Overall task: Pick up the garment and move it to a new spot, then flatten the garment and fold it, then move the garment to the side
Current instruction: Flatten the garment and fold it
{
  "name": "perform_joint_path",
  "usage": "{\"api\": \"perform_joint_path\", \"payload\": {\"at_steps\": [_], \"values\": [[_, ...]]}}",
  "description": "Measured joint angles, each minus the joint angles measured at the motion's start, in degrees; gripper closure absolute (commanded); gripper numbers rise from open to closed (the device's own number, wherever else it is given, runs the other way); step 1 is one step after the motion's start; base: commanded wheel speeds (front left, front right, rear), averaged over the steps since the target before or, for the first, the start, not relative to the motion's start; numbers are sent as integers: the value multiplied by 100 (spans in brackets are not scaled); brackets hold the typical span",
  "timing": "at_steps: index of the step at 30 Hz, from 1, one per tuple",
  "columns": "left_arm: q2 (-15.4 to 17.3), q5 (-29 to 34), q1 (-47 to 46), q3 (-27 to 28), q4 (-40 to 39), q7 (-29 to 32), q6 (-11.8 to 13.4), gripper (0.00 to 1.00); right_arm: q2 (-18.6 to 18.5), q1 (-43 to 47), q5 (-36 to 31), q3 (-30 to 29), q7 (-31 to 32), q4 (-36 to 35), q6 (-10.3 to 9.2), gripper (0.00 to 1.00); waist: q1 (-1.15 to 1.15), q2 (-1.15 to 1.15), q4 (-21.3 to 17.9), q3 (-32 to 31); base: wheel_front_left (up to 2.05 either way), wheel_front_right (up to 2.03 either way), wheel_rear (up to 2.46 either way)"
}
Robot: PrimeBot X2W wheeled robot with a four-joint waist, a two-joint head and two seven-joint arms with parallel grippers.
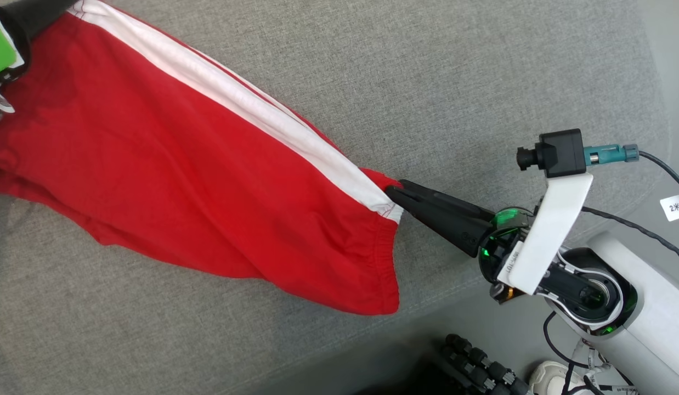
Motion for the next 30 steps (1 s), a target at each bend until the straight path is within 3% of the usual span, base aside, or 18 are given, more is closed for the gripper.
{"api": "perform_joint_path", "payload": {"at_steps": [11, 17, 19, 23, 26, 30], "values": [[-425, 40, 129, -169, 101, -123, 0, 0, -252, 274, -45, -99, -213, 482, 0, 0, 0, 0, 130, -481, 0, 0, 0], [-543, 37, 589, -197, -135, -483, -20, 0, -352, 506, -290, -231, -598, 543, 0, 0, 0, 0, 251, -867, 0, 0, 0], [-556, 73, 728, -191, -290, -713, -86, 0, -403, 546, -565, -358, -872, 514, 0, 0, 0, 0, 302, -1009, 0, 0, 0], [-301, 983, 933, -290, -659, -1371, -402, 0, -591, 577, -1444, -762, -1642, 595, -38, 0, 0, 0, 421, -1302, 0, 0, 0], [-190, 1385, 1221, -261, -826, -1908, -444, 0, -611, 656, -1868, -1054, -2260, 661, -229, 0, 0, 0, 528, -1526, 0, 0, 0], [-310, 1510, 1927, -214, -905, -2603, -401, 0, -754, 872, -2705, -1016, -2752, 770, -497, 0, 0, 0, 704, -1823, 0, 0, 0]]}}
